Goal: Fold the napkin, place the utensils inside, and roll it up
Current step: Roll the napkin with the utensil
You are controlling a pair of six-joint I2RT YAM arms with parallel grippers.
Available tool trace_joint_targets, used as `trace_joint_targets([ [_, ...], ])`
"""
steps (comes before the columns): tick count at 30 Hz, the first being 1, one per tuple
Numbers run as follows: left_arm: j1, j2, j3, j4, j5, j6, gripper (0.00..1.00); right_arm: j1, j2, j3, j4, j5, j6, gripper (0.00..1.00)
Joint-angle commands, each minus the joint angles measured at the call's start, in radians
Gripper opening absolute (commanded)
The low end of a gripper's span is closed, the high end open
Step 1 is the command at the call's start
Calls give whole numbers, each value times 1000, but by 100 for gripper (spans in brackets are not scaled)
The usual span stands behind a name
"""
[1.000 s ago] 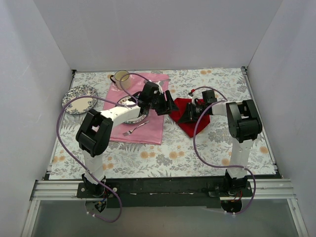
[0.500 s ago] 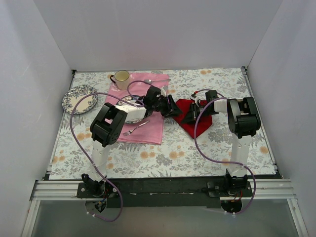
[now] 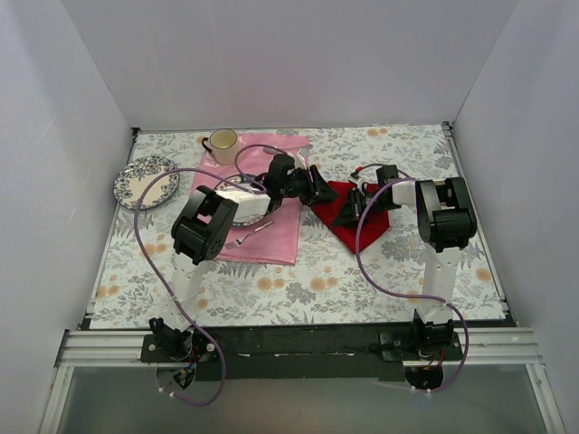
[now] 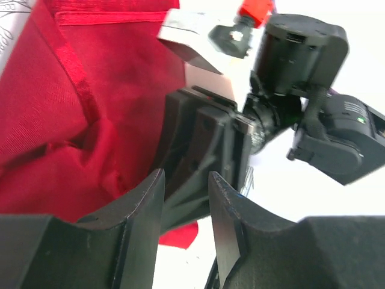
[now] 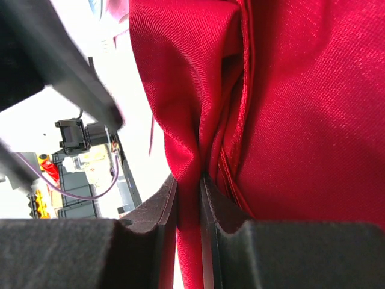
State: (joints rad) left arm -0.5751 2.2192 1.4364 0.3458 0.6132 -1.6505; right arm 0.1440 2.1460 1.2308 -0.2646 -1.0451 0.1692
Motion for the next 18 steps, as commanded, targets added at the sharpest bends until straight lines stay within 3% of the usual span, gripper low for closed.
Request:
trace_joint_targets([
  [1,1,45,25,30,10,-26,33,-11,38,-2,-61,157,-37,1],
  [8,6,79,-2,-10,-47,11,29,-11,23,9,-77,172,-40,2],
  [18,8,132,-14,-84,-90,61,25,-6,-84,44,-133,296,-60,30],
])
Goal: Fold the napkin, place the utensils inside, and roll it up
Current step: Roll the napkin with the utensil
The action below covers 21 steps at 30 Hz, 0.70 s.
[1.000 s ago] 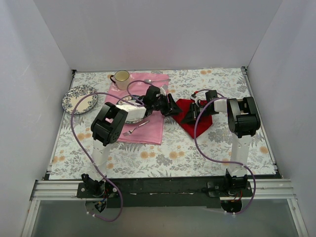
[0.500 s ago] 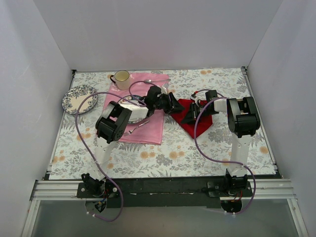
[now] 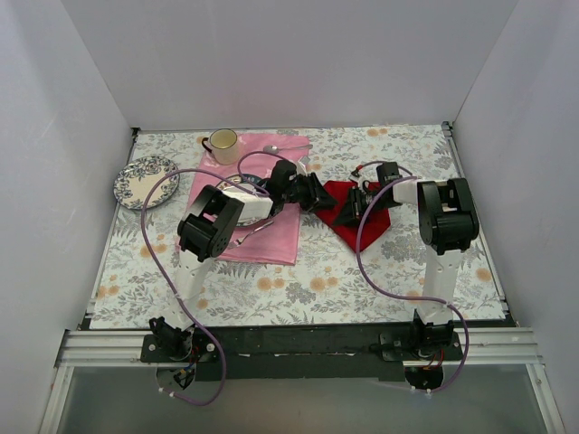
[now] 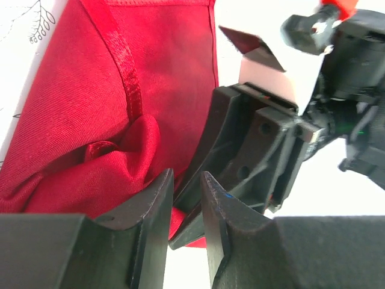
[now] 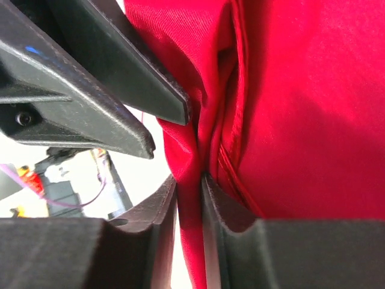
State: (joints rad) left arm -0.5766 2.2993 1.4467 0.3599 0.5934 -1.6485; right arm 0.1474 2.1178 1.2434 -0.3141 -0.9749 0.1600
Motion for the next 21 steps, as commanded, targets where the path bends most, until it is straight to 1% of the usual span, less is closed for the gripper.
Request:
trace_joint_targets([
  [1,9,55,-31,-95,-69,61,24,-6,-67,42,-110,249,-57,34],
  [3,9,71,-31,-96,-63,62,24,7,-93,74,-140,327,-82,39],
  [4,11,75,-29,-99,-64,65,23,14,-104,80,-151,343,-82,43],
  [6,11,83,-31,-96,-61,69,23,20,-120,102,-163,373,-91,46],
  [7,11,91,-29,-98,-61,70,23,24,-124,119,-201,390,-102,47],
  [9,11,91,-35,-95,-61,75,23,44,-148,151,-221,447,-115,47],
  [13,9,98,-22,-111,-64,81,22,78,-208,157,-241,531,-155,49],
  [15,9,97,-16,-114,-61,75,22,109,-251,130,-235,565,-157,50],
  [16,11,95,-13,-121,-61,75,22,119,-268,116,-224,579,-187,51],
  [21,12,97,3,-154,-60,62,22,230,-387,5,-129,757,-223,56],
])
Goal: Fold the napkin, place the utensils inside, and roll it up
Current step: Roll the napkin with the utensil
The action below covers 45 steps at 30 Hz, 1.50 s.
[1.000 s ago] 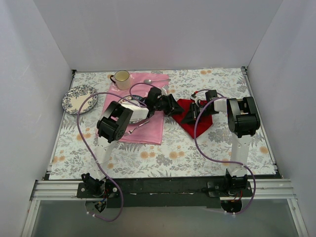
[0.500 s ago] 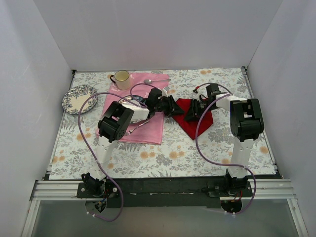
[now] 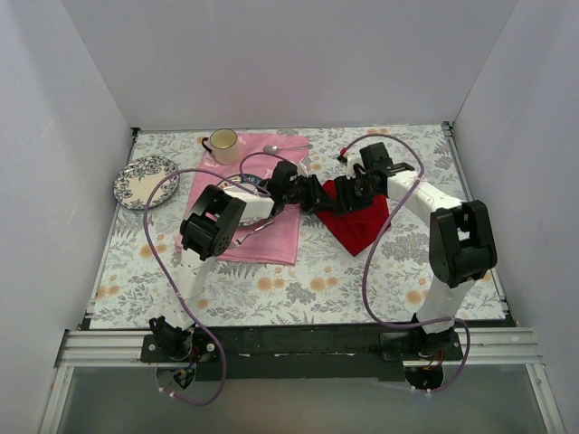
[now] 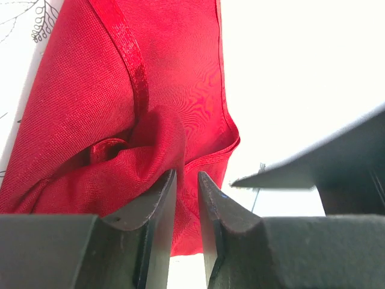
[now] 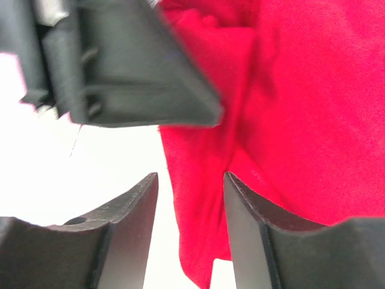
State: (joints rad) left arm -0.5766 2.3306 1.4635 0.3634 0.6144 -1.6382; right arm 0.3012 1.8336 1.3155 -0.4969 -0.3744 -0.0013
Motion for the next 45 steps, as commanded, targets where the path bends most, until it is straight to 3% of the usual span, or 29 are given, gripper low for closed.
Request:
trace_joint_targets([
  [1,12,65,-12,-161,-79,45,22,91,-114,-103,64,173,-68,58],
  [14,24,72,17,-215,-62,31,20,194,-63,-243,195,345,-112,56],
  [17,26,67,21,-224,-55,31,20,194,-42,-260,204,341,-101,50],
  [22,26,39,73,-265,-39,51,23,194,-5,-294,215,289,-82,22],
  [27,43,-3,167,-357,-19,80,27,173,26,-312,232,152,-49,3],
  [31,66,-40,279,-455,-37,110,38,138,56,-314,230,17,-19,1],
  [35,78,-83,365,-608,-74,155,57,50,81,-332,256,-186,49,1],
  [38,78,-157,325,-664,-119,147,70,4,105,-318,254,-285,89,1],
  [41,67,-249,253,-723,-216,127,70,-40,134,-306,270,-387,142,1],
  [45,32,-324,94,-745,-246,56,69,-71,161,-303,304,-483,207,1],
])
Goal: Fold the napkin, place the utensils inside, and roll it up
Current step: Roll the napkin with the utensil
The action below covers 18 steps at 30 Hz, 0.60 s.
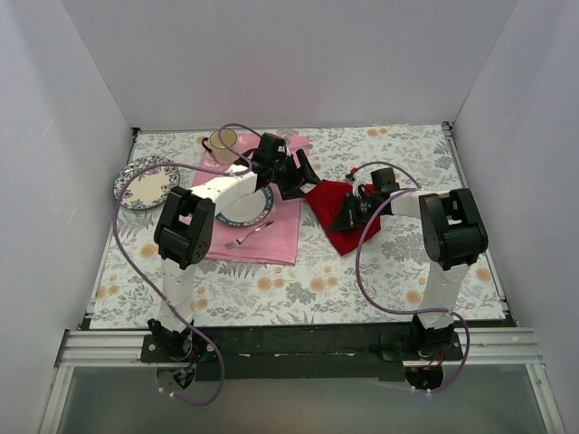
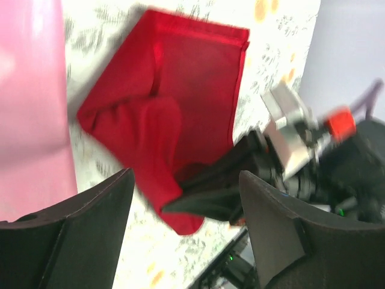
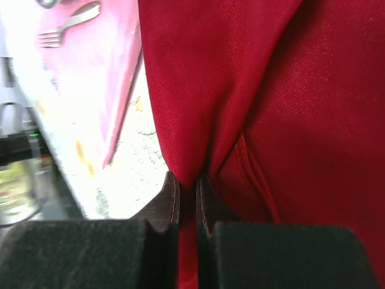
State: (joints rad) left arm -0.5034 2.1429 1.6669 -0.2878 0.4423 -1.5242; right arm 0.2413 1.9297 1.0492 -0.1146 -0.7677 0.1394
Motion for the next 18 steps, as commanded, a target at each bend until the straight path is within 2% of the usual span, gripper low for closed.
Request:
trace_joint_targets([
  [1,-56,-143,-131,-93,-71,-82,68,-17,68,-37,-71,-97,71,1],
  [3,-73,-147,-179,-71,-82,-123,67,-22,78,-34,-54,-122,89,1],
  [8,-115,-69,-142,-48,-103,-203,63,-37,97,-35,-16,-169,117,1],
  [14,-121,28,-58,-73,-169,-203,53,-53,112,-20,-42,-162,85,1],
  [18,-123,71,-24,-105,-189,-180,52,-56,123,-5,-51,-168,74,1],
])
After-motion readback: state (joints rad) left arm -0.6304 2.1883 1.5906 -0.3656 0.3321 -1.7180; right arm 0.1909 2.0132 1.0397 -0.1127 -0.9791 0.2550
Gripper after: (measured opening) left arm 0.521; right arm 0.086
